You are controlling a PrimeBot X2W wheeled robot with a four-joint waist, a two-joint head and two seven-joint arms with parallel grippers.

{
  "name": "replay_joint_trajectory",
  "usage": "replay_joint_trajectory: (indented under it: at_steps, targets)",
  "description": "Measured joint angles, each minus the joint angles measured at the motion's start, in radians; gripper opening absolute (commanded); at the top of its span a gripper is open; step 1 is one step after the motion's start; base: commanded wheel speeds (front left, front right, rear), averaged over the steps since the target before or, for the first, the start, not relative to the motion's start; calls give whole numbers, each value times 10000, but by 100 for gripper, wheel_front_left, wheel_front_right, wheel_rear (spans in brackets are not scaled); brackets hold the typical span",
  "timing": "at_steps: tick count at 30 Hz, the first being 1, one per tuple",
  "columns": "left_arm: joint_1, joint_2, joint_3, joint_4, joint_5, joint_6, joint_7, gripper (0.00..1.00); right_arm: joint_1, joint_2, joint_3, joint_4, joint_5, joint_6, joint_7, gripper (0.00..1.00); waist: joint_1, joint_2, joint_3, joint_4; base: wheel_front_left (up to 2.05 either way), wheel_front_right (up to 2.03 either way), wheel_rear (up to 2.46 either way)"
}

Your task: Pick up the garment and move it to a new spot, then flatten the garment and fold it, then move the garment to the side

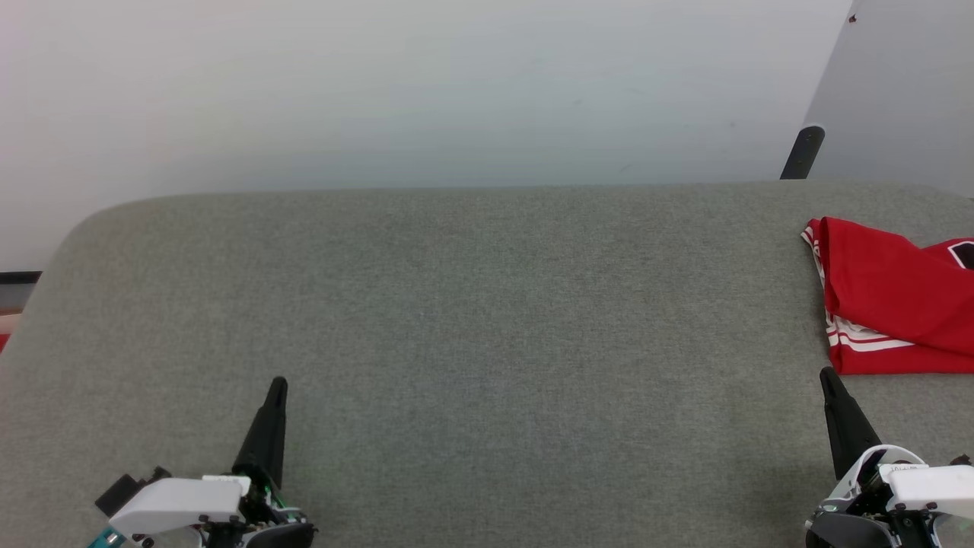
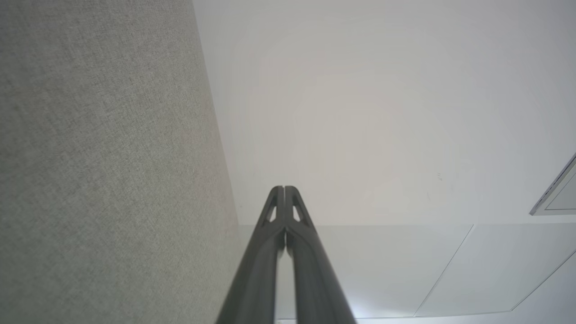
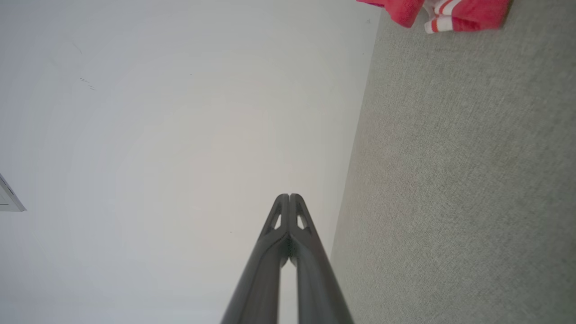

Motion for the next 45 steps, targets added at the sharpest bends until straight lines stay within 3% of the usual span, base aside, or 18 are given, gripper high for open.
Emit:
replay_joint_trajectory:
  at_steps: [45]
  targets:
    - [0,0,0,0,0,0,-2,0,0,0,0,0,0,0,0,0,0,0,0,0,0,0,0]
